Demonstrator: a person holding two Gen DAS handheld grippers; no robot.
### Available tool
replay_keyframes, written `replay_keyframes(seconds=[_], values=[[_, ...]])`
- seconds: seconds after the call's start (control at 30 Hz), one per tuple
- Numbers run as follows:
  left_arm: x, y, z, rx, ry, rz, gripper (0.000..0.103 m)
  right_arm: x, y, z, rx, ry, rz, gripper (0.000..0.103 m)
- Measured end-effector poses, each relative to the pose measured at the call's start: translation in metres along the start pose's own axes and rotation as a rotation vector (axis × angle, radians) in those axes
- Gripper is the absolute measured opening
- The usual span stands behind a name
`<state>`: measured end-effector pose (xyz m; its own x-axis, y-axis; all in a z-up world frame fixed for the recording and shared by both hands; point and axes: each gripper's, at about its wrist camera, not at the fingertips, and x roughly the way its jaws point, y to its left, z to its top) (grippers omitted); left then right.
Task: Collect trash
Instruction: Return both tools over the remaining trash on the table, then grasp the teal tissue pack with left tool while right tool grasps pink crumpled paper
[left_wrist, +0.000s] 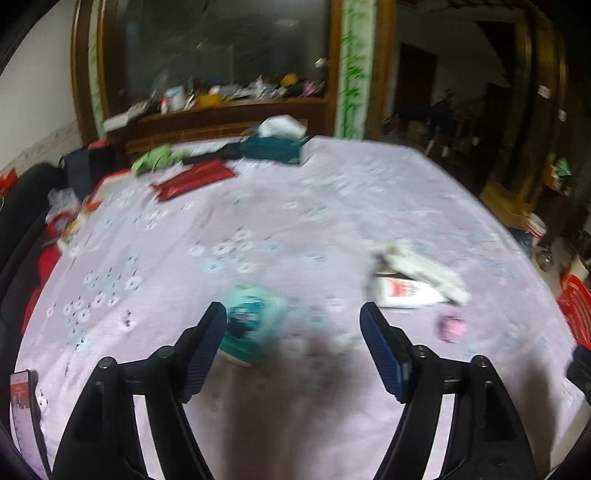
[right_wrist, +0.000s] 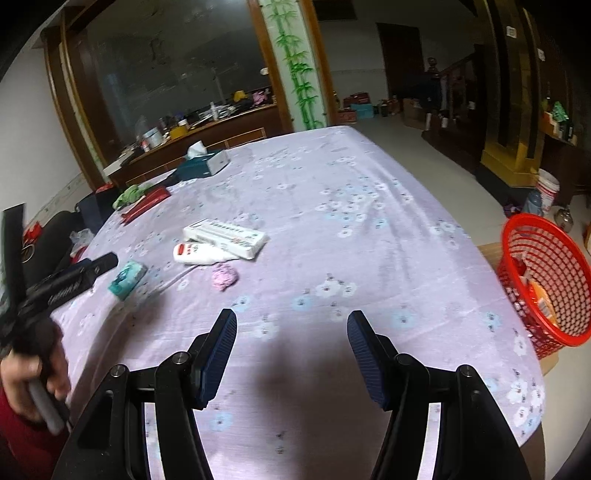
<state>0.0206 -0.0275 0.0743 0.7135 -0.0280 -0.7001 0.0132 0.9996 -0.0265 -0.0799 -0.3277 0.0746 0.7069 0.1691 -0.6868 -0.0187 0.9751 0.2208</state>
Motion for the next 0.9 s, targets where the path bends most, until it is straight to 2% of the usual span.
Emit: replay_keyframes(seconds=[0.1,0.2,0.53,0.7,0.8,0.9], values=[[0.026,0.024,0.001,-0.017,0.068,-0.006,0.073,0.005,0.01,-0.001,-0.023,0.015,0.021,0.066],[0.042,0.035,-0.002,-0.026,0.096,0.014,0.073,0.012,0.017,-0.001,-0.032,0.04,0.051,0.066],[0.08,0.041,-0.012,-0.043,0.153,0.014,0.073,0.029,0.032,0.001,-0.059,0.086,0.085,0.066],[0.082,0.042,-0.014,-0.049,0.14,0.031,0.066,0.044,0.036,0.012,-0.06,0.112,0.133,0.066],[0.081,0.042,-0.015,-0.052,0.125,0.04,0.061,0.056,0.045,0.02,-0.089,0.115,0.129,0.06],[0.08,0.045,-0.015,-0.071,0.116,0.035,0.055,0.074,0.055,0.026,-0.114,0.138,0.138,0.05]])
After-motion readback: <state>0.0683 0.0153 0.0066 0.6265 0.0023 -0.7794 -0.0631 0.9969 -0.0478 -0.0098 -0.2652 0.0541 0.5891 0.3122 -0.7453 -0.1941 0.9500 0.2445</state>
